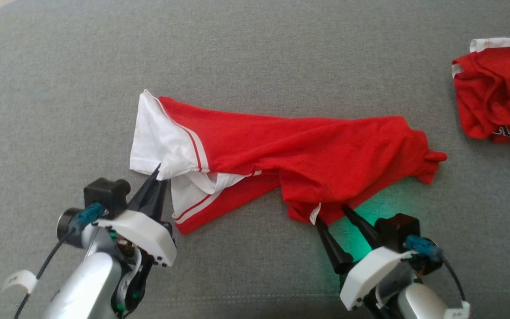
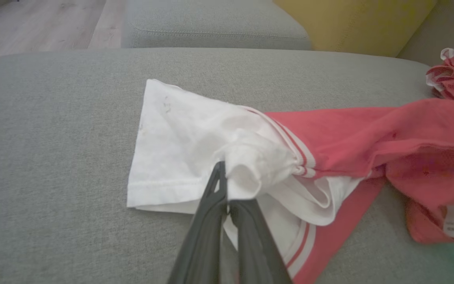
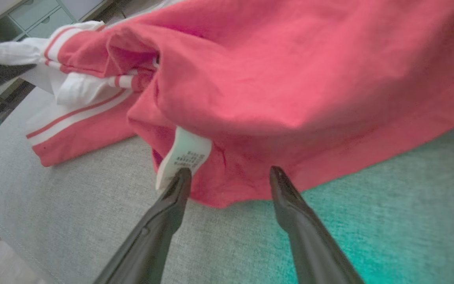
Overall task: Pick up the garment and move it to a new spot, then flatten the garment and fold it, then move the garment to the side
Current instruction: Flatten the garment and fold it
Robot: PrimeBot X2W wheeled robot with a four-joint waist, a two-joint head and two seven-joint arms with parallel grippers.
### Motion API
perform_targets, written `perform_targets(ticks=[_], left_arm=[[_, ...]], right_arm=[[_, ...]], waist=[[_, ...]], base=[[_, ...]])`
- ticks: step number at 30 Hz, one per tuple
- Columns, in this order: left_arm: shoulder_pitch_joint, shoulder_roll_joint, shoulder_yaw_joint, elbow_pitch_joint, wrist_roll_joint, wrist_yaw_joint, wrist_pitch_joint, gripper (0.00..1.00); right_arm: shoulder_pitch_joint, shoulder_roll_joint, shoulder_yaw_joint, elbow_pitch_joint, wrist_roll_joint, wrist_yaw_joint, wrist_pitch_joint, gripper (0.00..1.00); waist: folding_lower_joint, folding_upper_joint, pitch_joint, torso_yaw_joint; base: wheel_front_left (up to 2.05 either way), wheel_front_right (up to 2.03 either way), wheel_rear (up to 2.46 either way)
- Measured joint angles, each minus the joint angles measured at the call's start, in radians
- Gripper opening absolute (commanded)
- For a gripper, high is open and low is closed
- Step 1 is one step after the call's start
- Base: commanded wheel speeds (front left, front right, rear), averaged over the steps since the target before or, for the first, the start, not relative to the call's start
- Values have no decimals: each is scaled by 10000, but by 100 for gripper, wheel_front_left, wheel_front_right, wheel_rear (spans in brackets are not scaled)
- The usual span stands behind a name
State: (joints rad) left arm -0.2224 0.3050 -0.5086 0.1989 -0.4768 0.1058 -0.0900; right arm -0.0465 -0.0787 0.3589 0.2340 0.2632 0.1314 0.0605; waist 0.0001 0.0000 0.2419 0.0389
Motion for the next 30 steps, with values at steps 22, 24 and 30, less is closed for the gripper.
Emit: perform_targets(ticks=[22,24,30], left_arm=[[-111,-6,0,-35,-15,186,-267,0],[-106,35,31,-102,-15,272,-276,0],[-97,257,274,-562,-15,460,-347,0]], right_arm=[[-639,-190,217,1453,215,0,454,0],[-246,-416,203,961,276,0,552,0],[368,-1183,-320,-1306,213,0,982,0]], waist=[[0,0,-218,-8],[0,0,-301,-80],[0,0,-610,-283]], base=[[0,0,0],[0,0,0],[0,0,0]])
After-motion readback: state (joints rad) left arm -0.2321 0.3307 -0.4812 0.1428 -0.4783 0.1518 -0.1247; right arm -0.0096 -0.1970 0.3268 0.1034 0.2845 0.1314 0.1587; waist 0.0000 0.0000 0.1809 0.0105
